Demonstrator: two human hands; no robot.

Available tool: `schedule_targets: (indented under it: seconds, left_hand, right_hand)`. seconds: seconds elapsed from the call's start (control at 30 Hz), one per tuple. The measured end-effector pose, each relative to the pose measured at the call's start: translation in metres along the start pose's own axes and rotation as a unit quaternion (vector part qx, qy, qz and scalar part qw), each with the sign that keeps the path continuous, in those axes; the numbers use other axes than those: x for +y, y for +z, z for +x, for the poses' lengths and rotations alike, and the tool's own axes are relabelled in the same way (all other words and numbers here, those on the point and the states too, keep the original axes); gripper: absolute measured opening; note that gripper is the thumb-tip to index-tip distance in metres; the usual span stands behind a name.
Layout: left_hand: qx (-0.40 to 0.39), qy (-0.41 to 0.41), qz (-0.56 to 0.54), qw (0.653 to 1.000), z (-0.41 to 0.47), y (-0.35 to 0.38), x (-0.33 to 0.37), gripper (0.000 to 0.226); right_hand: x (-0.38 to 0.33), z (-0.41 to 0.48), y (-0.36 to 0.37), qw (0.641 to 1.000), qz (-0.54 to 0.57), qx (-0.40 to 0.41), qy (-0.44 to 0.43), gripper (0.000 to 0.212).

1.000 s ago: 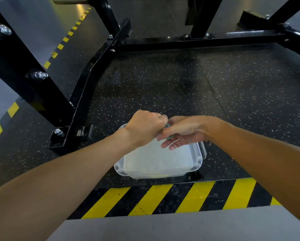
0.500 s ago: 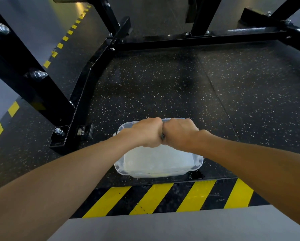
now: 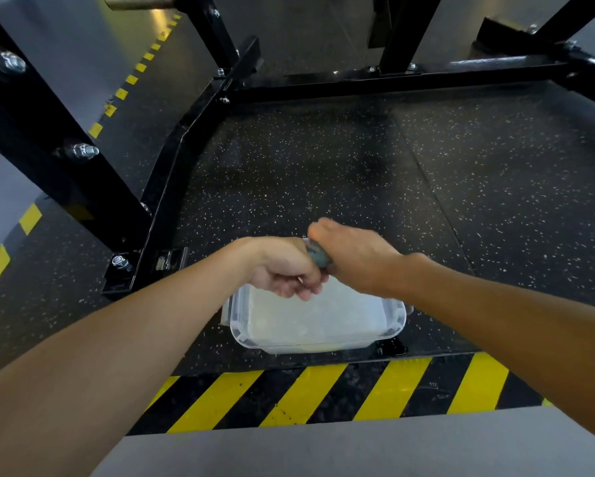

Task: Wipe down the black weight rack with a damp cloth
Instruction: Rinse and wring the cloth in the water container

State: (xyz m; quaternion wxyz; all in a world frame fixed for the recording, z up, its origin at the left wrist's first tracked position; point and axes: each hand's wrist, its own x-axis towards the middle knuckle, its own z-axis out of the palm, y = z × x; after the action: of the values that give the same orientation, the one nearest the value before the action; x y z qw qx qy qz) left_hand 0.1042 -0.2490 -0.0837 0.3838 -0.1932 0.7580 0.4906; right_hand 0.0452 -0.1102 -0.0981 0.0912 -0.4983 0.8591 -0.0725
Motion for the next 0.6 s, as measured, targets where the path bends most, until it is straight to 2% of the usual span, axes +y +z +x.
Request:
schedule_targets:
  seconds: [0.03,0.1,0.17,0.2,0.27,0.33,0.37,0.43,0.5,0.57,0.6]
  left_hand:
    - [0.0,0.004,-0.034,0.999,-0.001,-0.002,-0.003,0.016]
    - [-0.016,0.032,-0.09,0.995,-0.004,-0.007,-0.009,0.012]
    - [-0.043,0.082,-0.156,0.983,-0.007,-0.012,-0.016,0.018]
    - [-0.055,0.105,-0.202,0.972,-0.008,-0.014,-0.019,0.023]
    - [-0.068,0.146,-0.288,0.944,-0.009,-0.017,-0.024,0.038]
    - [-0.05,0.172,-0.337,0.924,-0.008,-0.018,-0.025,0.048]
    - [-0.034,0.178,-0.358,0.916,-0.008,-0.018,-0.025,0.046]
    - [0.002,0.18,-0.391,0.902,-0.01,-0.017,-0.022,0.038]
    - [0.043,0.186,-0.415,0.89,-0.009,-0.016,-0.019,0.027]
    - [0.093,0.193,-0.453,0.866,-0.006,-0.015,-0.015,0.015]
    - [0.113,0.195,-0.477,0.849,-0.004,-0.014,-0.013,0.017]
  right_hand:
    - [0.0,0.002,-0.003,0.987,0.157,-0.018,0.021,0.039]
    - [0.001,0.002,-0.011,0.911,0.404,-0.055,0.06,0.049]
    - [0.003,-0.001,-0.015,0.845,0.52,-0.085,0.098,0.047]
    - [0.006,-0.001,-0.017,0.823,0.547,-0.096,0.118,0.044]
    - [0.014,-0.001,-0.015,0.803,0.567,-0.11,0.15,0.037]
    - [0.019,-0.001,-0.012,0.781,0.593,-0.097,0.172,0.024]
    - [0.019,-0.001,-0.012,0.766,0.611,-0.08,0.179,0.021]
    - [0.02,0.001,-0.014,0.739,0.642,-0.039,0.201,0.031]
    - [0.022,0.002,-0.017,0.726,0.654,-0.027,0.21,0.038]
    - [0.023,0.001,-0.02,0.711,0.676,-0.047,0.187,0.027]
    - [0.021,0.002,-0.023,0.696,0.695,-0.057,0.171,0.021]
